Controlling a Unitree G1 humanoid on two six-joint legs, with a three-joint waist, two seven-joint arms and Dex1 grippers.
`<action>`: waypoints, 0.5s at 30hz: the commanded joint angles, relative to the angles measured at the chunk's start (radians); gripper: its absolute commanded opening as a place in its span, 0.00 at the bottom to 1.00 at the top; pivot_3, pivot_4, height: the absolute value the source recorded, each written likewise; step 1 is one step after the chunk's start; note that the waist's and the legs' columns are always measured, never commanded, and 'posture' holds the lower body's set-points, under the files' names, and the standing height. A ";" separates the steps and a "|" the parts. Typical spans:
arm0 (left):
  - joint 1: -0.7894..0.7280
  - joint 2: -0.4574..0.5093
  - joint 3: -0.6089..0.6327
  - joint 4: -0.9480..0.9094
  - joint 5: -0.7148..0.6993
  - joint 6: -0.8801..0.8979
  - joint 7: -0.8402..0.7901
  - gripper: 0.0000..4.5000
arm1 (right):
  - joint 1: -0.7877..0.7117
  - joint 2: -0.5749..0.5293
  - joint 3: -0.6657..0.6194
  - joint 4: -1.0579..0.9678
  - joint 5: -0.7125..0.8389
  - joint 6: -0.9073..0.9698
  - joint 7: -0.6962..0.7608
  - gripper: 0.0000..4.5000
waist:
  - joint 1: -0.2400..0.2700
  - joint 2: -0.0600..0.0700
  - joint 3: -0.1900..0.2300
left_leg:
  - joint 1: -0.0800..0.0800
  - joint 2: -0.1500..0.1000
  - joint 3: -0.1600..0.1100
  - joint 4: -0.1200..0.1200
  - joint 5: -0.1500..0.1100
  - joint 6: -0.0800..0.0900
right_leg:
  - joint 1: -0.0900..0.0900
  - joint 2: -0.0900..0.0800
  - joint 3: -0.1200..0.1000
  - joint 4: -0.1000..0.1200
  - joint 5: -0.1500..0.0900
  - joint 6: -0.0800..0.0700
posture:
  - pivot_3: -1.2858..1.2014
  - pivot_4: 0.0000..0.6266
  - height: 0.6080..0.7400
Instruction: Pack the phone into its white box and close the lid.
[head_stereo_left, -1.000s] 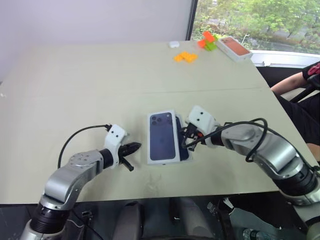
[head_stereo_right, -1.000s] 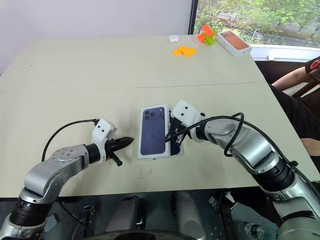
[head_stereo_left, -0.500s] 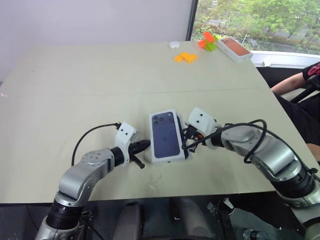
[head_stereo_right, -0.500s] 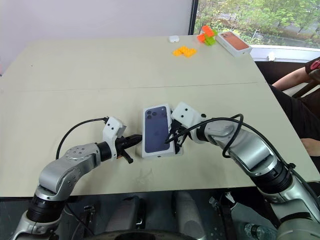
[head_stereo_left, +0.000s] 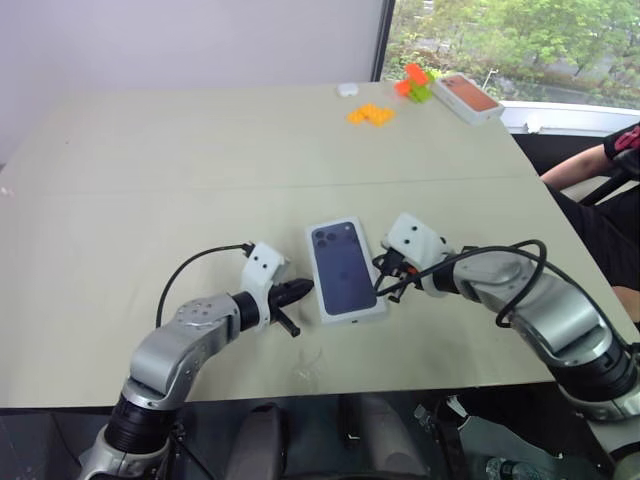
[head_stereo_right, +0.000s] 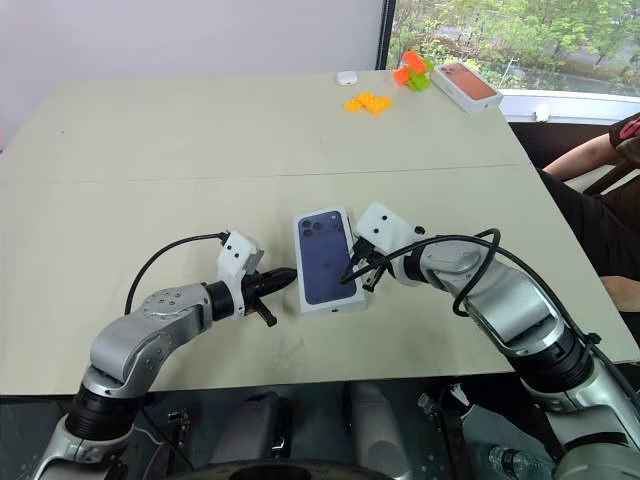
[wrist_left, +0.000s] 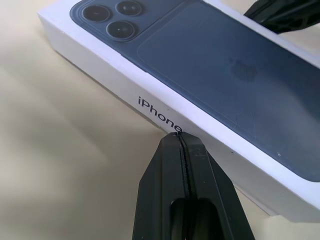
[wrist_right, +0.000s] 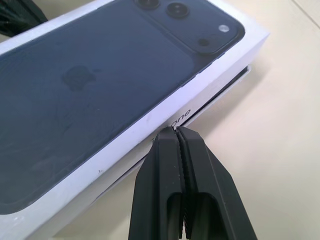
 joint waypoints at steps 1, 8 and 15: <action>-0.026 -0.011 -0.015 -0.039 -0.012 -0.019 -0.020 0.00 | 0.008 0.010 -0.002 -0.057 0.000 -0.011 0.023 0.02 | 0.000 0.000 0.000 | 0.001 0.000 0.000 0.000 0.000 0.000 | 0.000 0.000 0.000 0.000 0.000 0.000 | 0.52 0.24 1.00; -0.029 -0.013 -0.015 -0.041 -0.012 -0.017 -0.024 0.00 | 0.017 0.017 0.001 -0.044 -0.026 -0.014 0.027 0.02 | 0.000 0.000 0.000 | 0.002 0.000 0.000 0.000 0.000 0.000 | 0.001 0.000 0.000 0.001 0.000 0.000 | 0.52 0.24 1.00; -0.031 -0.017 -0.018 -0.036 -0.008 -0.020 -0.024 0.00 | 0.028 0.026 -0.002 -0.037 -0.045 -0.013 0.023 0.02 | 0.000 0.000 0.000 | 0.002 0.000 0.000 0.000 0.000 0.000 | 0.001 0.000 0.000 0.002 0.000 0.000 | 0.52 0.24 1.00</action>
